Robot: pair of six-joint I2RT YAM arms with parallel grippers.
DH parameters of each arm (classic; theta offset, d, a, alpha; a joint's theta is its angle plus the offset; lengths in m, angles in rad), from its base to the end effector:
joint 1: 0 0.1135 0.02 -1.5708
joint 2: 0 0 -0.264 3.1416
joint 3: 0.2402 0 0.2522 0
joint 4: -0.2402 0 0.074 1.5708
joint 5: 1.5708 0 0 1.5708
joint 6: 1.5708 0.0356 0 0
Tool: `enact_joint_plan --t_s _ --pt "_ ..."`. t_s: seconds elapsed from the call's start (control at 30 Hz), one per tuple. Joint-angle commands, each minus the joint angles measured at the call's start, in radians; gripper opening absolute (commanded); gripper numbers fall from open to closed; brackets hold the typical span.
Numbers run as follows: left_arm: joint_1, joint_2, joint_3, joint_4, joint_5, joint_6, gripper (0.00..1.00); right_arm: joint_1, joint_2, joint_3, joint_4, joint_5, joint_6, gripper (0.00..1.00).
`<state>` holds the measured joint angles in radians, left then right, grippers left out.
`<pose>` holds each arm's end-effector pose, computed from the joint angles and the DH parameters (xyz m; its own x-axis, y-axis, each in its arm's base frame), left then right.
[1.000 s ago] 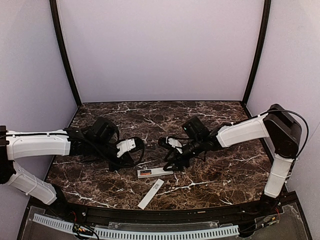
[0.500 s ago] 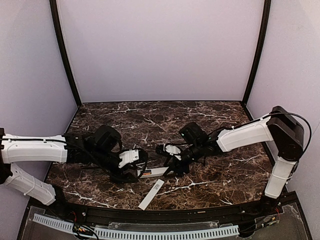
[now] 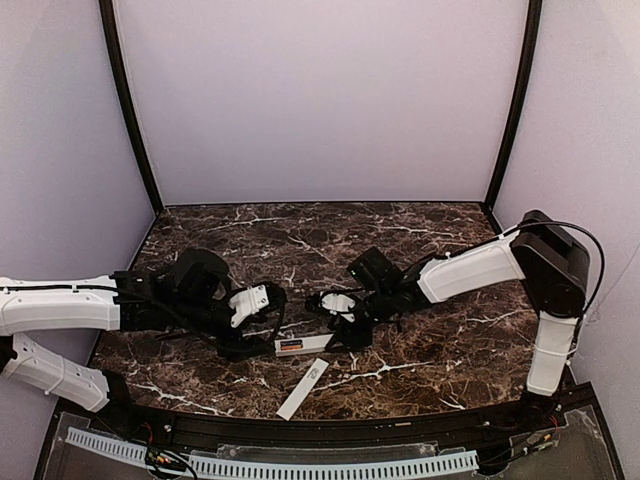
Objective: Load the batteries into the remote control
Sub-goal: Adjust the remote control without the battery cover at the center of the board.
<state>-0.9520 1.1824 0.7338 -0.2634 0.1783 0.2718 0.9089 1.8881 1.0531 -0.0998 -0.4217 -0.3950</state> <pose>0.1395 -0.2067 0.2344 -0.1289 0.6366 -0.7604 0.9490 0.3017 0.0916 0.2187 0.3044 0.1373 -0.1219 -0.7277 -0.6750 -0.9925 0.0964 0.0754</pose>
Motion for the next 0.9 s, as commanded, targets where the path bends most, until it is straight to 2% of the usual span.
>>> enact_joint_plan --t_s 0.0,0.1,0.33,0.47,0.57,0.63,0.73,0.87 --pt "-0.001 -0.023 -0.018 0.006 -0.017 -0.016 0.67 0.021 0.045 0.048 -0.021 0.090 -0.044 0.57" --pt "-0.001 -0.014 -0.016 0.004 -0.008 -0.010 0.65 0.024 0.067 0.060 -0.039 0.114 -0.058 0.50" --pt "-0.001 0.028 0.006 -0.011 0.015 0.012 0.61 0.012 0.047 0.019 -0.053 0.161 -0.046 0.25" --pt "-0.007 0.071 0.031 -0.040 0.033 0.012 0.59 -0.016 0.016 -0.035 -0.046 0.188 -0.030 0.21" --pt "-0.051 0.120 0.045 -0.043 0.032 -0.025 0.60 -0.051 -0.011 -0.071 -0.043 0.200 -0.014 0.21" --pt "-0.103 0.166 0.063 -0.058 -0.009 -0.040 0.61 -0.062 -0.031 -0.079 -0.043 0.204 -0.009 0.24" --pt "-0.166 0.237 0.095 -0.114 -0.055 -0.071 0.65 -0.077 -0.054 -0.085 -0.044 0.211 0.004 0.37" --pt "-0.233 0.327 0.140 -0.172 -0.079 -0.132 0.73 -0.085 -0.086 -0.100 -0.043 0.226 0.017 0.50"
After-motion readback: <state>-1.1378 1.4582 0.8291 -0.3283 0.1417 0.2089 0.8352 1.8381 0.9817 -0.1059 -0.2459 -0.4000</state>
